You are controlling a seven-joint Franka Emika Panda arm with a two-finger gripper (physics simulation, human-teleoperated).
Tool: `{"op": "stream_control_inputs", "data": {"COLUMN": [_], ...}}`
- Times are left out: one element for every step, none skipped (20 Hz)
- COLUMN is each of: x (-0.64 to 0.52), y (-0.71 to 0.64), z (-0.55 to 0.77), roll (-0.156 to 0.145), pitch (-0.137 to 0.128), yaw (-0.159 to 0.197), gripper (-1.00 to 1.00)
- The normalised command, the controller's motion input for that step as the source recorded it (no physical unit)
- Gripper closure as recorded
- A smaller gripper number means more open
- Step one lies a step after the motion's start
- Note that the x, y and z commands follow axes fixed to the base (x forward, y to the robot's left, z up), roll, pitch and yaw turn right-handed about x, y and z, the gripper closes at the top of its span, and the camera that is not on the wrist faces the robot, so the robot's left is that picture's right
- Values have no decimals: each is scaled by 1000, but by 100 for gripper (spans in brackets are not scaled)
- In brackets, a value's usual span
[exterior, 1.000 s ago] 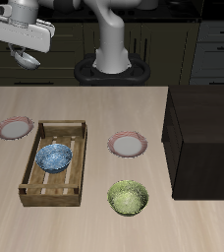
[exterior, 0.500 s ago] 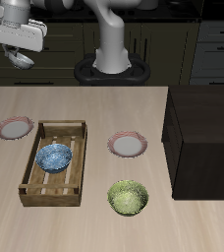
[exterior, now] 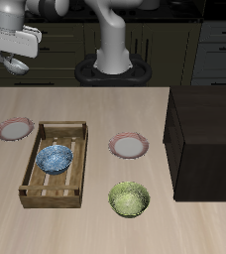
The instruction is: Place the white bowl on the off-center plate and place the blue bowl on top of the wooden shelf
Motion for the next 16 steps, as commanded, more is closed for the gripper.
{"op": "stream_control_inputs", "data": {"x": [197,171,84,181,152,165,244,332,131,195,133,117,182,310,7,225], "y": [50,-12,13,123,-14,-63,-4,63,146,195,221,56,107,-87,113,106], "z": [-289,-190,-133,-75,-72,-56,-124,-151,-157,-277,-205,-236,-264,-596,7,-671], "roll": [66,-34,61,-18,4,-4,-29,-11,14,24,-9,1,7,-25,0,22], "pitch": [-29,36,-37,8,-57,-30,20,-26,6,28,38,15,44,87,0,93], "yaw": [67,22,41,5,32,-91,-35,11,12,39,48,-26,-16,-59,0,34], "gripper": [100,100,100,100,100,100,100,100,100,100,100,100,100,100,100,100]}}
